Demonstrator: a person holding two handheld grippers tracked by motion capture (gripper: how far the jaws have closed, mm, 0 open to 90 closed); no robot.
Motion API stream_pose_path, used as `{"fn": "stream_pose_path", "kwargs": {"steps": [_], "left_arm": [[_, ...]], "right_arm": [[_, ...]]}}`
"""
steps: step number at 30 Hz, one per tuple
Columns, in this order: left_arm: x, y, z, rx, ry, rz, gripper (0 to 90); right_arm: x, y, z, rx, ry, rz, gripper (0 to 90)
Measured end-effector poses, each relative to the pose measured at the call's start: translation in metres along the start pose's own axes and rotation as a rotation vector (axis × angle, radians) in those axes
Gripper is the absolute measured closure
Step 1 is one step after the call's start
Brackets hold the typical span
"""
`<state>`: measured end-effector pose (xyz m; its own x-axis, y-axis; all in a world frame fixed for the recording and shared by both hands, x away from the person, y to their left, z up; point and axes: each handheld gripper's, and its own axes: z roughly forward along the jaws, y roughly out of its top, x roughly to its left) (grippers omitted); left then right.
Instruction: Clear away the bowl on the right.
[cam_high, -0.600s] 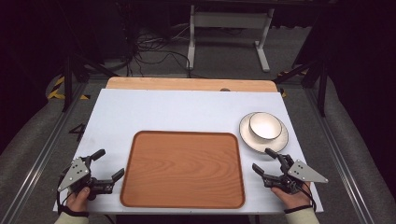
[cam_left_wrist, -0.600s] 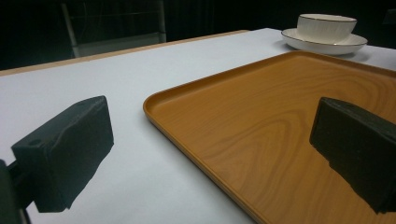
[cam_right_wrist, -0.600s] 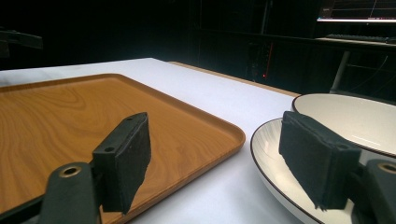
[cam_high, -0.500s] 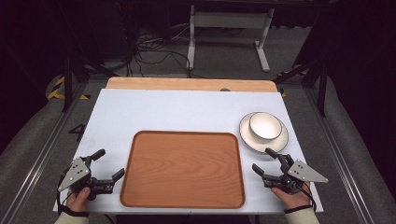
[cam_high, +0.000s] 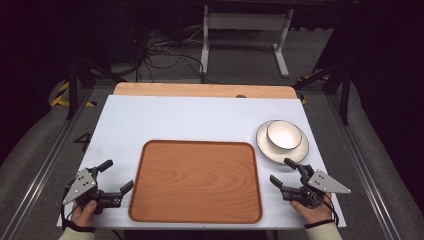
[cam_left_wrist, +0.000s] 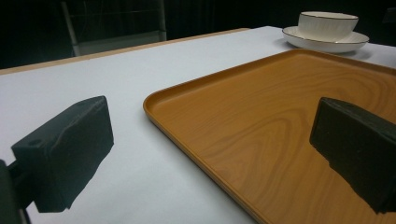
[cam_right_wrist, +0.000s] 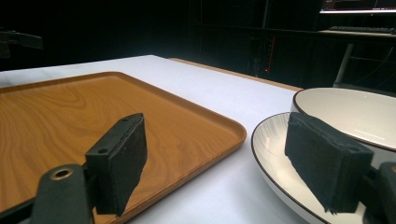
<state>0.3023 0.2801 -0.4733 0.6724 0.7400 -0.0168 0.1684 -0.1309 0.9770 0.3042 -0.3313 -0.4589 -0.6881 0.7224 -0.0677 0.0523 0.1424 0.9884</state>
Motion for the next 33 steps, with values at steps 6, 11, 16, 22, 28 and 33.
{"fn": "stream_pose_path", "kwargs": {"steps": [6,11,16,22,28,33], "left_arm": [[0.0,0.0,0.0,0.001,0.0,0.002,0.2],[-0.001,0.0,-0.001,-0.005,0.002,0.005,0.2],[-0.001,-0.001,-0.002,-0.01,0.004,0.009,0.2],[-0.001,-0.001,-0.002,-0.018,0.009,0.01,0.2],[-0.002,-0.002,-0.003,-0.029,0.019,0.01,0.2],[-0.002,-0.002,-0.003,-0.028,0.02,0.008,0.2]], "right_arm": [[-0.001,0.0,0.001,0.011,-0.007,0.011,24.5],[0.002,0.002,0.003,0.036,0.002,-0.021,31.4],[0.001,0.003,0.005,0.046,-0.005,0.004,33.6],[0.003,0.015,0.007,0.029,-0.002,0.022,33.6],[0.002,0.028,0.007,0.024,-0.017,0.037,31.1],[-0.001,0.038,0.008,0.001,-0.018,0.052,29.1]]}}
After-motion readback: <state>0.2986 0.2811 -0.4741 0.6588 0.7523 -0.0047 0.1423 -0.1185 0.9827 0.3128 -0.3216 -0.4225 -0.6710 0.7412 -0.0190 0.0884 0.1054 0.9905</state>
